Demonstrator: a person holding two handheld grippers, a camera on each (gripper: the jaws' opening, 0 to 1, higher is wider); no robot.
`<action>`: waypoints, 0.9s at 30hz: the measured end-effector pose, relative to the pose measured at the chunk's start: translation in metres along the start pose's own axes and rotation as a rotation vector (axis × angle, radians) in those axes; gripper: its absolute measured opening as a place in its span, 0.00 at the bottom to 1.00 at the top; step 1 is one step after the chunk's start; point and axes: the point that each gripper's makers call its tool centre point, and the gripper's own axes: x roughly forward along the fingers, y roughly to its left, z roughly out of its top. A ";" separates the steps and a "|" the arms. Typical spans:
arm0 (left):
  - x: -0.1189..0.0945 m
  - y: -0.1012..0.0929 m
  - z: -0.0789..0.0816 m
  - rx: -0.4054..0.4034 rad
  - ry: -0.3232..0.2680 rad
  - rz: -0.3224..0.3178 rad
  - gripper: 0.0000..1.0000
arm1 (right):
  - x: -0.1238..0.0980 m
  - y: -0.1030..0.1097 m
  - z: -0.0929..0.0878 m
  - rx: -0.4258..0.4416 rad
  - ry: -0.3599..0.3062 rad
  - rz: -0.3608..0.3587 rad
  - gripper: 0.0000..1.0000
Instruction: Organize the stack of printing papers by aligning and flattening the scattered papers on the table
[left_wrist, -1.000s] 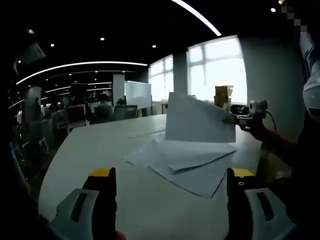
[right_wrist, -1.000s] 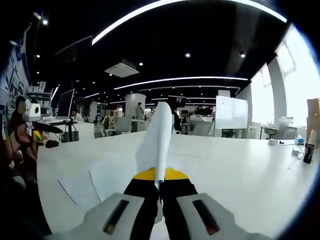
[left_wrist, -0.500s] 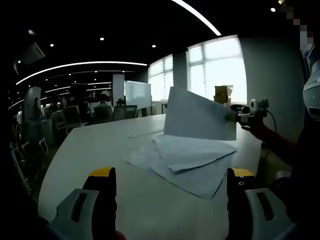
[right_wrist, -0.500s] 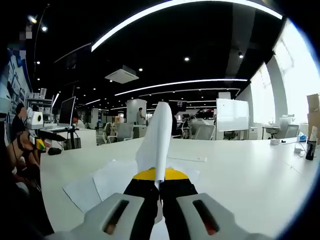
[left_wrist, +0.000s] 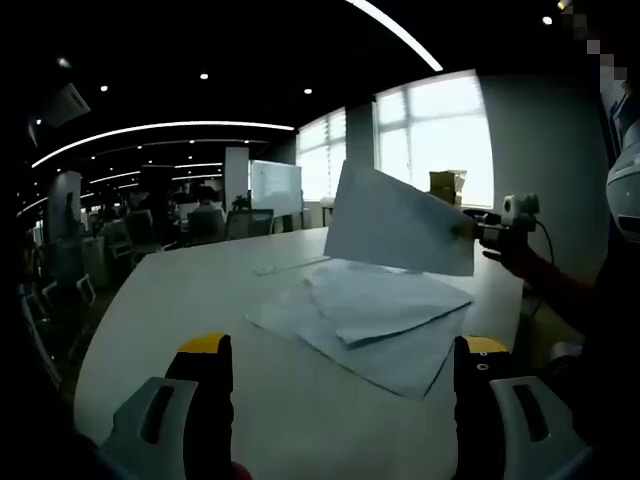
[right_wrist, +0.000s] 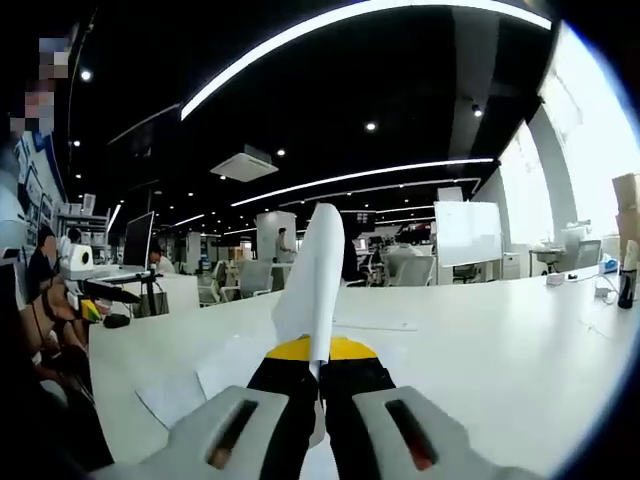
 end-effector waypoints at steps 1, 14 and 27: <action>0.000 0.000 0.000 0.000 0.000 0.000 0.94 | 0.000 0.000 0.001 0.003 -0.002 0.001 0.00; 0.001 0.001 -0.002 -0.004 0.002 -0.001 0.94 | -0.001 0.005 0.008 0.027 -0.030 0.015 0.00; 0.002 0.002 -0.002 -0.007 0.001 -0.001 0.94 | -0.002 0.008 0.017 0.040 -0.052 0.037 0.00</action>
